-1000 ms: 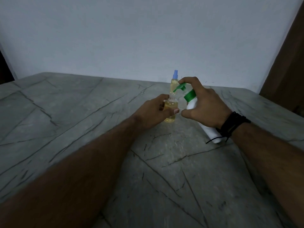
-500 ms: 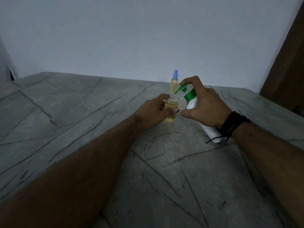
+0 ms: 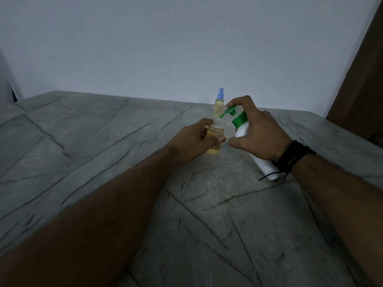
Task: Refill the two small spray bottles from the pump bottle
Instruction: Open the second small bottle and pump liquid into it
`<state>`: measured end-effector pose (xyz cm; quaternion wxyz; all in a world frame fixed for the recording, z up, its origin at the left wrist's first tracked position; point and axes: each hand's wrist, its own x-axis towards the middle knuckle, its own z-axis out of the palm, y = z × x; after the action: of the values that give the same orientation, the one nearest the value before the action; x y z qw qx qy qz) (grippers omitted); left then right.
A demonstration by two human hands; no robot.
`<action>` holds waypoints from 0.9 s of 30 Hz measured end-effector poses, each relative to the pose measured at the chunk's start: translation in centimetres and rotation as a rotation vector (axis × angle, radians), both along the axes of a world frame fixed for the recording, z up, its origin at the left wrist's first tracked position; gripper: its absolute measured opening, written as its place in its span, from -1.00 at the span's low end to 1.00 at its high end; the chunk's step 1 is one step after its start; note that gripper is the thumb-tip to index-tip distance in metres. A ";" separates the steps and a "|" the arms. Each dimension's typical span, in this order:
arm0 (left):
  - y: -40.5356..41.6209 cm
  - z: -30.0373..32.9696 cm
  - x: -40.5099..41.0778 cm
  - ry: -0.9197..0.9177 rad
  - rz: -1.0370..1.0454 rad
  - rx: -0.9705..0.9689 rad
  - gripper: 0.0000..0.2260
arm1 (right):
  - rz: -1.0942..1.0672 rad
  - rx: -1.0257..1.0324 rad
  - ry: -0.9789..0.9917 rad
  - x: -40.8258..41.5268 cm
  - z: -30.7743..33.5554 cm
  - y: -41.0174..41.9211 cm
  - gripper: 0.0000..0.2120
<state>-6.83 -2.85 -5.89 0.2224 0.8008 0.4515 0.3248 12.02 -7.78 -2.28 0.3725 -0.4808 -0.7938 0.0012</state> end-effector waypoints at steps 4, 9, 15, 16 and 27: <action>-0.1 0.0 0.0 -0.007 -0.001 0.003 -0.43 | -0.004 -0.001 -0.005 0.0 0.0 0.0 -0.28; -0.1 0.1 0.1 -0.003 0.002 -0.014 -0.42 | -0.004 0.000 0.006 0.0 0.1 0.0 -0.32; -0.4 0.3 0.1 -0.023 -0.013 -0.020 -0.45 | 0.006 0.002 -0.001 0.0 0.0 0.2 -0.29; -0.5 0.3 0.1 -0.027 -0.014 -0.022 -0.45 | 0.008 0.003 -0.001 0.0 0.0 0.2 -0.29; -0.5 0.3 0.0 -0.009 -0.009 -0.018 -0.44 | 0.008 0.004 -0.010 0.0 -0.1 0.1 -0.29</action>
<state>-6.82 -3.31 -5.60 0.2331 0.7992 0.4498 0.3234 12.04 -7.65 -2.37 0.3694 -0.4769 -0.7976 -0.0011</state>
